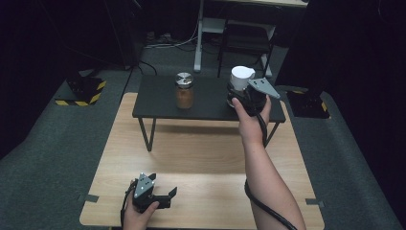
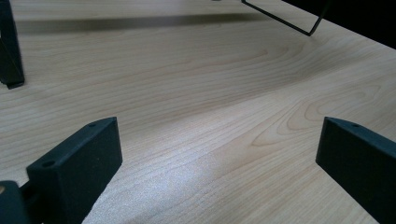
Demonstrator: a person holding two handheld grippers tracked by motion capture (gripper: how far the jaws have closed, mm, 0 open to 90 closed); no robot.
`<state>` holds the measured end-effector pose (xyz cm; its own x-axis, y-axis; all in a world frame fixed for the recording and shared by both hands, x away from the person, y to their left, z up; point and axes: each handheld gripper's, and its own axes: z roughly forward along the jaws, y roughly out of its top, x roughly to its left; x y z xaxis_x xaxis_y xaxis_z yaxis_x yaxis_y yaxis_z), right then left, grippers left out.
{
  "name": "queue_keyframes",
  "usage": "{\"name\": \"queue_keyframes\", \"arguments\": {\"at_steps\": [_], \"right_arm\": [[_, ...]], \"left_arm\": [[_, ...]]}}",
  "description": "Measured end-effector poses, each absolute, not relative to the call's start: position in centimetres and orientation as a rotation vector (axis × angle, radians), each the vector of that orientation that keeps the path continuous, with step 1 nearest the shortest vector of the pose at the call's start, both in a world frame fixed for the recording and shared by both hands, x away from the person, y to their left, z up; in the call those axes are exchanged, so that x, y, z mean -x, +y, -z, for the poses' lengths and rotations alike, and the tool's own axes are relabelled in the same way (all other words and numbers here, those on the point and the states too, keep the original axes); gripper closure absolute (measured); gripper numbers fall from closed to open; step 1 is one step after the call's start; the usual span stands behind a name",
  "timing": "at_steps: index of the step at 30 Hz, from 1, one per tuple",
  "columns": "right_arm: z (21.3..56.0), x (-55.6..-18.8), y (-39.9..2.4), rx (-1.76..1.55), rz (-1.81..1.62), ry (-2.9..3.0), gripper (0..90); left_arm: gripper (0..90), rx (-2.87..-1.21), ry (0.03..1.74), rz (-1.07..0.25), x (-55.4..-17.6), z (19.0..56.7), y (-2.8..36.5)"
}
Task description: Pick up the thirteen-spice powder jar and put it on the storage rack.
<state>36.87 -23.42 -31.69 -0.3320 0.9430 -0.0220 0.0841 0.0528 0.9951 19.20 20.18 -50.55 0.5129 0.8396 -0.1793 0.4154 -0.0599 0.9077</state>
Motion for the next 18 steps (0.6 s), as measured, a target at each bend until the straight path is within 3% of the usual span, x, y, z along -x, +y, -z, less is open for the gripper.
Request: {"name": "queue_keyframes", "arguments": {"at_steps": [18], "right_arm": [[32.9,-36.6,-24.1,-1.043,-1.407,1.524,30.8]], "left_arm": [[0.6,-1.678,1.079,-0.501,-19.1,50.5,20.0]]}}
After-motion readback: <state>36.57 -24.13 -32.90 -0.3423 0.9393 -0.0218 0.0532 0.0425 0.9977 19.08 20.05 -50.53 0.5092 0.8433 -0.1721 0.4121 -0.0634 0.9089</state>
